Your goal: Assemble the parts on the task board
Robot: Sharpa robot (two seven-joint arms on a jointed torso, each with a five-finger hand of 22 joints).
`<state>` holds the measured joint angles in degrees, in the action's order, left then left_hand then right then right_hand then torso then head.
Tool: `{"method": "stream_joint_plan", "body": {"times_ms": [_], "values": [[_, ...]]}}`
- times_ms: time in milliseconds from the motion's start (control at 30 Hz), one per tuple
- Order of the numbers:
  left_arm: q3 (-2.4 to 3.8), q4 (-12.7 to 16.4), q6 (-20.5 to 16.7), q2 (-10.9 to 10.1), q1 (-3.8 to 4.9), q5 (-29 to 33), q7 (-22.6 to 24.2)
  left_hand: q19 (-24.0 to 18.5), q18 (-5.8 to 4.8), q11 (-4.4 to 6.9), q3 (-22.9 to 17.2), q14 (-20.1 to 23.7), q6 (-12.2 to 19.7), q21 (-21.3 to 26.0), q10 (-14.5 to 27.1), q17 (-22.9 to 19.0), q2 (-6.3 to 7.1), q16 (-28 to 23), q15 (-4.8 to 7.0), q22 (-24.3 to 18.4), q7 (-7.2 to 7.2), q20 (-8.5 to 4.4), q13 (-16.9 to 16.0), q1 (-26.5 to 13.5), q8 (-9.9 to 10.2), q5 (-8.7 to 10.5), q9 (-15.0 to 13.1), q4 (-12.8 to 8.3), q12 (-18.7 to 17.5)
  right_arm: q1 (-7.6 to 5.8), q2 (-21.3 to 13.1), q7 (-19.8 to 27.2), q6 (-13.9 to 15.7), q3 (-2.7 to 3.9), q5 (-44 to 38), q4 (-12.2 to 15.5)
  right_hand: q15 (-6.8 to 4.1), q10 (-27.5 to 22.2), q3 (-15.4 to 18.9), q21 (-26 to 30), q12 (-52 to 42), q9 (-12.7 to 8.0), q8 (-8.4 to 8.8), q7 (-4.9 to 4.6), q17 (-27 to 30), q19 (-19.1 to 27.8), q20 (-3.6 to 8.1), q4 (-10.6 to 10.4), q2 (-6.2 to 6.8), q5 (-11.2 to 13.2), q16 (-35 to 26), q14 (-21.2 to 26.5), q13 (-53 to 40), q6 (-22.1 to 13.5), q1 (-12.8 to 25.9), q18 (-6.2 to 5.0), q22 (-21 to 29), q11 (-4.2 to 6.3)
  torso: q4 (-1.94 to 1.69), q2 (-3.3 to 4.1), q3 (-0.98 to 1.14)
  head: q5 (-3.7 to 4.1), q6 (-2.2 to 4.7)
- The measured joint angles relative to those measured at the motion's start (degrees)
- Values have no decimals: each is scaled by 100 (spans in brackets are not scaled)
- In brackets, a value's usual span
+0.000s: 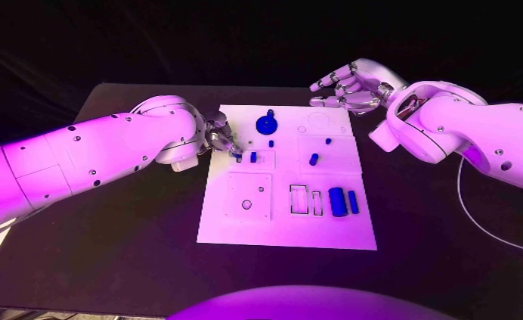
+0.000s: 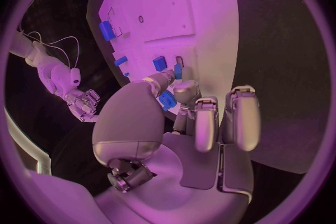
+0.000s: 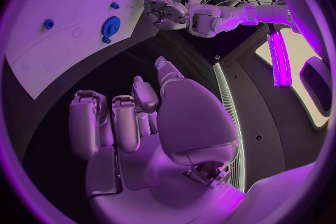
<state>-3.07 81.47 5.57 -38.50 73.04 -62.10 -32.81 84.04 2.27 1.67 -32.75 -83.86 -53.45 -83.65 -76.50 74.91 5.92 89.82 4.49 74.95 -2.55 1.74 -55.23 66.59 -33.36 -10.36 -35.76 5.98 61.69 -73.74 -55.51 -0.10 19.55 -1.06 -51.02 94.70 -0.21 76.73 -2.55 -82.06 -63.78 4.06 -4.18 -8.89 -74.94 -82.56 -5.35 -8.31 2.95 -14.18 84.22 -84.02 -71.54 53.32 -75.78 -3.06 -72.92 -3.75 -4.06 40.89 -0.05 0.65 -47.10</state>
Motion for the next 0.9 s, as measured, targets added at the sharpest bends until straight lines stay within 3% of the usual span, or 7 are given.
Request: {"method": "stream_joint_plan", "body": {"times_ms": [900], "values": [[5,7,383,67,6,-159,-162,0,0,-2,-24,0,-10,0,2,4,32,0,0,-2,-8,0,13,-32,-18,-22,-6,-24,0,4,0,-22,-16,-1,-3,1,0,0,0,0,0,0,0,0,2,0,0,0,0,0,0,0,2,0,0,0,0,0,-5,-5,0,8,-9]]}}
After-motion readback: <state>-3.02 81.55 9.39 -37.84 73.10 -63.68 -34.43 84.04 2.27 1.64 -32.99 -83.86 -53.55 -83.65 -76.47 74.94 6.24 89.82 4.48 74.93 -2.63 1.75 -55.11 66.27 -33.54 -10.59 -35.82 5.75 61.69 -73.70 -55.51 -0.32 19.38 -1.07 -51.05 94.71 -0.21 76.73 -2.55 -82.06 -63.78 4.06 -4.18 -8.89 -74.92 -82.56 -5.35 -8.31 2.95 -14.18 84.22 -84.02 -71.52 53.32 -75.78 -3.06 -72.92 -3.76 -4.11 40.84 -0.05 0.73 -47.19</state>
